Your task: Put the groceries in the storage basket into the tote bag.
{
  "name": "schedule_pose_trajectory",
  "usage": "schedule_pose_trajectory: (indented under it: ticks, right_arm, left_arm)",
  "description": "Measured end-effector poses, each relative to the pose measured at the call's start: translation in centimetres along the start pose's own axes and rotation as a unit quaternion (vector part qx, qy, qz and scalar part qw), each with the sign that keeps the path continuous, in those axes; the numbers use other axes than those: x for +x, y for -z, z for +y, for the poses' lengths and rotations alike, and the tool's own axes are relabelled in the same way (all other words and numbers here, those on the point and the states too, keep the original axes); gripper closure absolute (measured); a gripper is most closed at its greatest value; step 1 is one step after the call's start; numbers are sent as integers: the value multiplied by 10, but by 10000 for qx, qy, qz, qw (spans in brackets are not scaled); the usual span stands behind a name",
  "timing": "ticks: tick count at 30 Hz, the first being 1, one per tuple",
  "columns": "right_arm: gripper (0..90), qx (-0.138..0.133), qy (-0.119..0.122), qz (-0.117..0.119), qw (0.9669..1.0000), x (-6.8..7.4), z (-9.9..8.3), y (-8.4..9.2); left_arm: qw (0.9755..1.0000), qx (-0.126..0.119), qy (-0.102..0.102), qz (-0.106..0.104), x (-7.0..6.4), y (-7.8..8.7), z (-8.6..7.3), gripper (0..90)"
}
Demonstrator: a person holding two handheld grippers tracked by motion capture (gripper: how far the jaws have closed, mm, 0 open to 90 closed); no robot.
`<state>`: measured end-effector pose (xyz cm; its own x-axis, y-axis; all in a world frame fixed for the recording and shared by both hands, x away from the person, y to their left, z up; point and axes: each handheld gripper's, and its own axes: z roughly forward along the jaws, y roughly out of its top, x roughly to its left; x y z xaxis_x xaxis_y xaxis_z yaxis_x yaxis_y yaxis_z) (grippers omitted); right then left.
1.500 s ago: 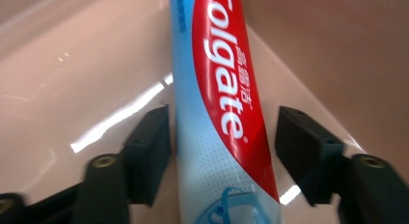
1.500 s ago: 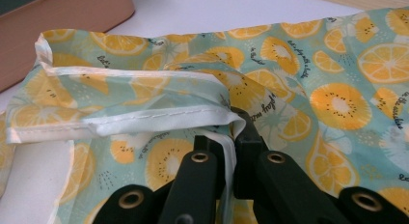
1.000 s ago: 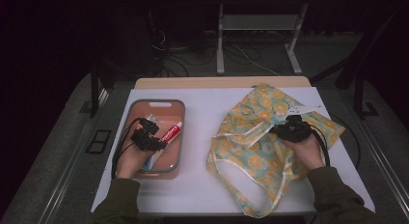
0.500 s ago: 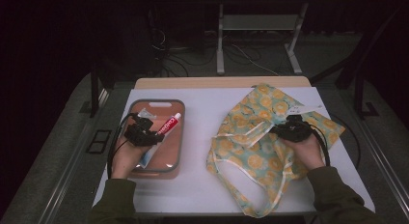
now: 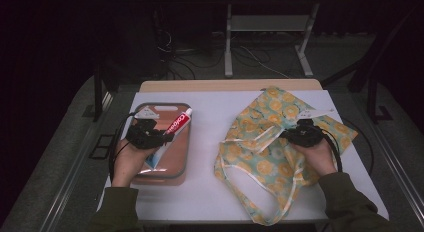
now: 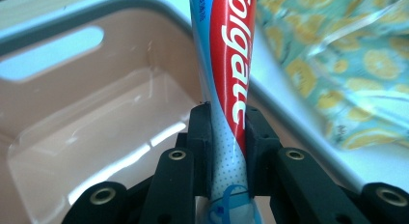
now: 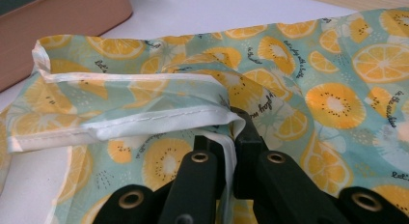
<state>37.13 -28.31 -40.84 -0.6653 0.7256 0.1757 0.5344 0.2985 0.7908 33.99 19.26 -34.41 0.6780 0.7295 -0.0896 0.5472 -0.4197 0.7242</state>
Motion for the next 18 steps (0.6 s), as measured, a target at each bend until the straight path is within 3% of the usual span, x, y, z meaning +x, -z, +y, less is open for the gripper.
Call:
schedule_pose_trajectory:
  ticks: [5,9,18]
  right_arm:
    - [882,3,-6,8,10000,0,0,0]
    - [882,-11,11,1,10000,-1,0,0]
    - [882,20,43,5,10000,-1,0,1]
  left_arm:
    - [9995,-159,-240,-164,-15,5,10,757]
    - [9981,-276,-349,-430,-30,7,21,757]
    - [9916,-223,-786,-1000,-80,-18,45,758]
